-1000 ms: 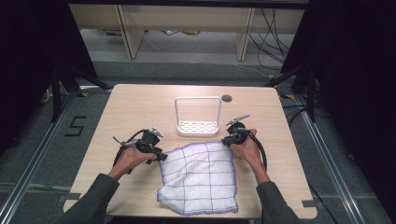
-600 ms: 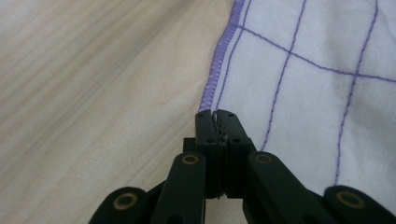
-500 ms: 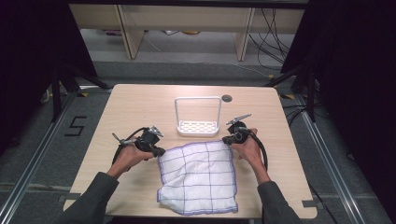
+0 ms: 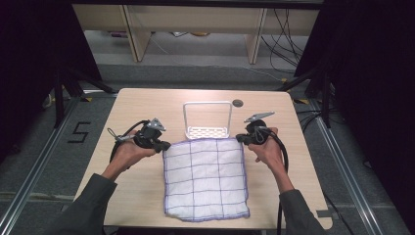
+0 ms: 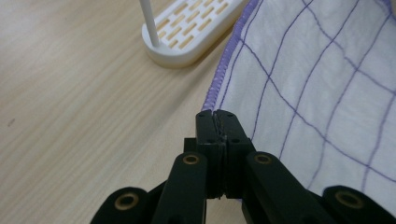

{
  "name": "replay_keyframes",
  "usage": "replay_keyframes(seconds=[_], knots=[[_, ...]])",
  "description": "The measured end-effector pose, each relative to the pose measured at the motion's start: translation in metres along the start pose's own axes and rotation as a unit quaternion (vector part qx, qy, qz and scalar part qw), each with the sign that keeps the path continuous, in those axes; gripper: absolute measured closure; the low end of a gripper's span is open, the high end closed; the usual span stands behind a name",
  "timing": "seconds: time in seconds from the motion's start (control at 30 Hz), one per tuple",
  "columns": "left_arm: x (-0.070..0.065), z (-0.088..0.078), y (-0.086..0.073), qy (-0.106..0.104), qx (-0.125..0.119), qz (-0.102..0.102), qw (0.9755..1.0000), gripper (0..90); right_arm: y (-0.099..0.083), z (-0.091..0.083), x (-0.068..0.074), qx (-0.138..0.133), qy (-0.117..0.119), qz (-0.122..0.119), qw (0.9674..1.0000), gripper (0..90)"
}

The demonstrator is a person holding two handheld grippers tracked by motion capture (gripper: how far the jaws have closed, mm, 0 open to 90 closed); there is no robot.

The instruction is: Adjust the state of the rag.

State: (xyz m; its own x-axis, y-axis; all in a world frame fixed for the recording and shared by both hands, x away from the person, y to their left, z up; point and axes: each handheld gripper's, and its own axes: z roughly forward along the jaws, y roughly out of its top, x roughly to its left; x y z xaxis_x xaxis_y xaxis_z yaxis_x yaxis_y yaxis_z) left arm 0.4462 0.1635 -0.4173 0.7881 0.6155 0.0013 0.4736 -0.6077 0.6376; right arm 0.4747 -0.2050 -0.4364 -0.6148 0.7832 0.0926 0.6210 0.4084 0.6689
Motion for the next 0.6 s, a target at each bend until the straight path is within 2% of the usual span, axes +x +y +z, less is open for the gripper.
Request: replay_keyframes(seconds=[0.1,0.13,0.17,0.2,0.27,0.37,0.43,0.47,0.57,0.6], knots=[[-0.001,-0.010,0.007,0.008,-0.018,-0.001,0.9998,88.3,0.007,-0.012,0.000,-0.004,0.003,0.001,1.0000,88.1],[-0.001,-0.013,0.008,0.004,-0.025,-0.012,0.9996,88.3,0.009,-0.013,-0.001,-0.029,0.000,-0.011,0.9995,88.1],[-0.001,-0.016,0.010,0.003,-0.034,-0.008,0.9994,88.3,0.010,-0.015,-0.003,-0.042,0.002,-0.026,0.9988,88.1],[-0.001,-0.017,0.011,0.002,-0.036,-0.005,0.9993,88.4,0.012,-0.020,-0.002,-0.034,0.000,-0.019,0.9993,88.1],[-0.003,-0.017,0.012,0.006,-0.026,0.008,0.9996,88.3,0.014,-0.022,-0.004,-0.042,0.002,-0.029,0.9987,88.1],[-0.002,-0.015,0.011,0.003,-0.035,-0.002,0.9994,88.4,0.012,-0.020,-0.002,-0.049,-0.008,-0.028,0.9984,88.1],[-0.001,-0.014,0.012,0.003,-0.036,0.008,0.9993,88.4,0.012,-0.021,-0.002,-0.041,-0.004,-0.026,0.9988,88.1],[0.000,-0.013,0.012,0.007,-0.033,0.013,0.9994,88.4,0.011,-0.019,-0.002,-0.046,-0.004,-0.026,0.9986,88.1],[0.004,-0.013,0.013,0.023,-0.035,0.016,0.9990,88.4,0.012,-0.021,-0.002,-0.037,-0.004,-0.031,0.9988,88.1],[0.006,-0.013,0.015,0.023,-0.035,0.014,0.9990,88.4,0.012,-0.020,0.000,-0.046,-0.005,-0.020,0.9987,88.1]])
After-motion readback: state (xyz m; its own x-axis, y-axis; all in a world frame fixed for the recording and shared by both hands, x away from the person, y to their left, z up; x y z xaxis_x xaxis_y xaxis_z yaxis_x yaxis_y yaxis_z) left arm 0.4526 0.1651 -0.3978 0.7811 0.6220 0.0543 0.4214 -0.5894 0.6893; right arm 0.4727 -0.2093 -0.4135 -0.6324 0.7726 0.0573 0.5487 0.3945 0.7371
